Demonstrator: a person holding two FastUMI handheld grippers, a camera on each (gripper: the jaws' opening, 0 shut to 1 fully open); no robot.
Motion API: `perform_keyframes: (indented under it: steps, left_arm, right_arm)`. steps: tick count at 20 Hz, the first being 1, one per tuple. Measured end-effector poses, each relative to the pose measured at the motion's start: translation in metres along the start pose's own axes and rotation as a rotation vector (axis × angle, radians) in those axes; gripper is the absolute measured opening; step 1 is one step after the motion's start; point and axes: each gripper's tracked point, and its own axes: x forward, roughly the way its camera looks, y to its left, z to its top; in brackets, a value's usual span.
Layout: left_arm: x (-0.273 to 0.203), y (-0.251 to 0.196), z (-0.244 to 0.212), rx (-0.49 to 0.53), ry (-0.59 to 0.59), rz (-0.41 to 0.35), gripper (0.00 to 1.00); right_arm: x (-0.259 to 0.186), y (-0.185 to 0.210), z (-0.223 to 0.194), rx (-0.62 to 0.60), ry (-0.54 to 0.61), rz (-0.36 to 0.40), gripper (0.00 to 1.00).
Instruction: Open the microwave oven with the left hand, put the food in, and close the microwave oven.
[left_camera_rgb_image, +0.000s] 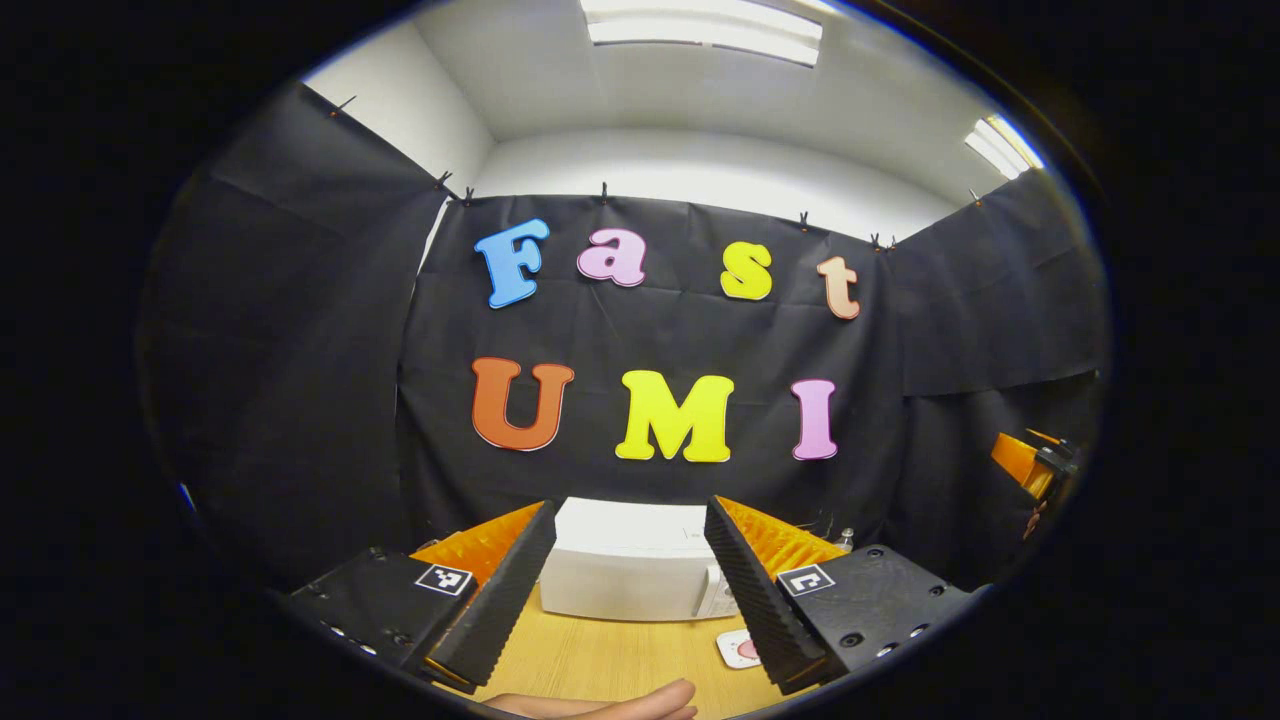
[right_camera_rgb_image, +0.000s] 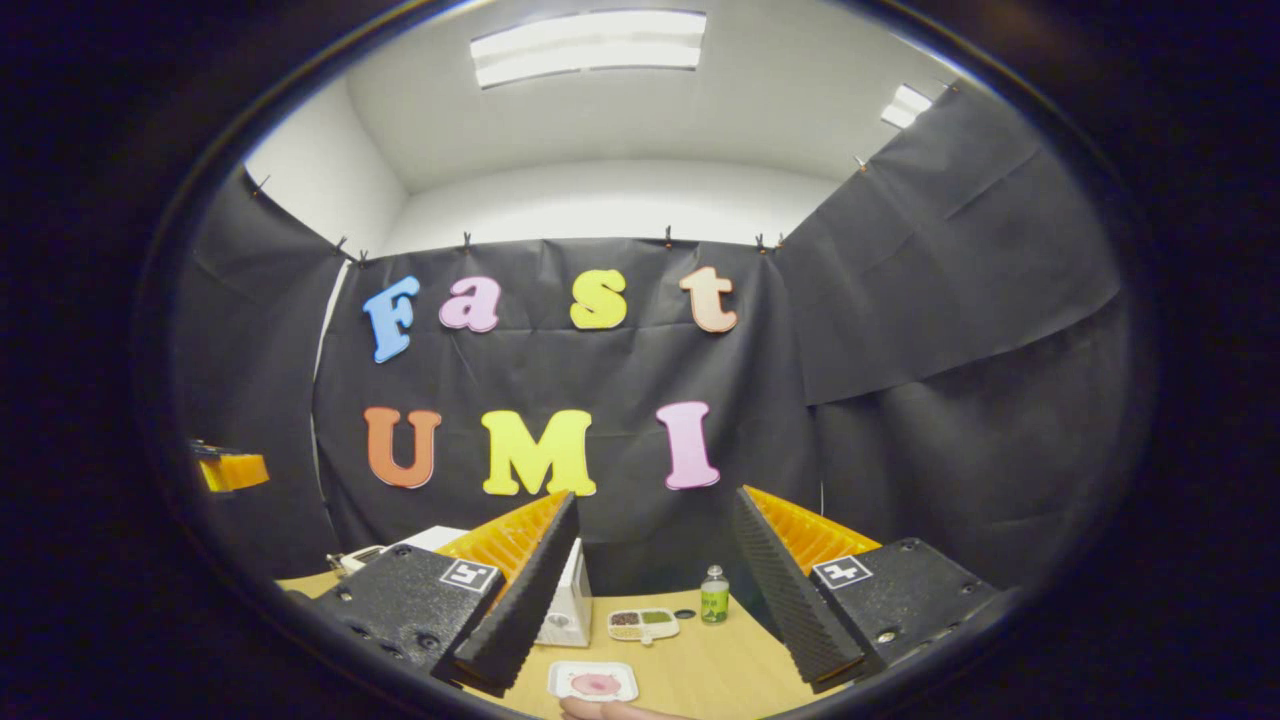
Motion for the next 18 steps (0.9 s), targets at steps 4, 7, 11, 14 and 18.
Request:
perform_keyframes:
  steps: [4, 7, 11, 14, 18]
  left_arm:
    - [0.034, -0.015, -0.02, -0.002, 0.023, -0.016, 0.94]
    - [0.066, -0.032, -0.042, 0.007, 0.029, -0.039, 0.94]
    - [0.109, -0.053, -0.08, 0.005, 0.045, -0.06, 0.94]
    - [0.136, -0.078, -0.123, 0.034, 0.095, -0.113, 0.92]
    - [0.165, -0.096, -0.184, 0.054, 0.158, -0.113, 0.89]
  right_arm:
    - [0.007, 0.004, -0.01, 0.005, 0.015, 0.014, 0.99]
    - [0.011, 0.007, -0.015, 0.02, 0.024, 0.038, 0.99]
    - [0.018, 0.01, -0.022, 0.036, 0.014, 0.055, 0.99]
    - [0.02, 0.017, -0.033, 0.03, 0.017, 0.076, 0.99]
    - [0.022, 0.018, -0.045, 0.008, 0.014, 0.087, 0.99]
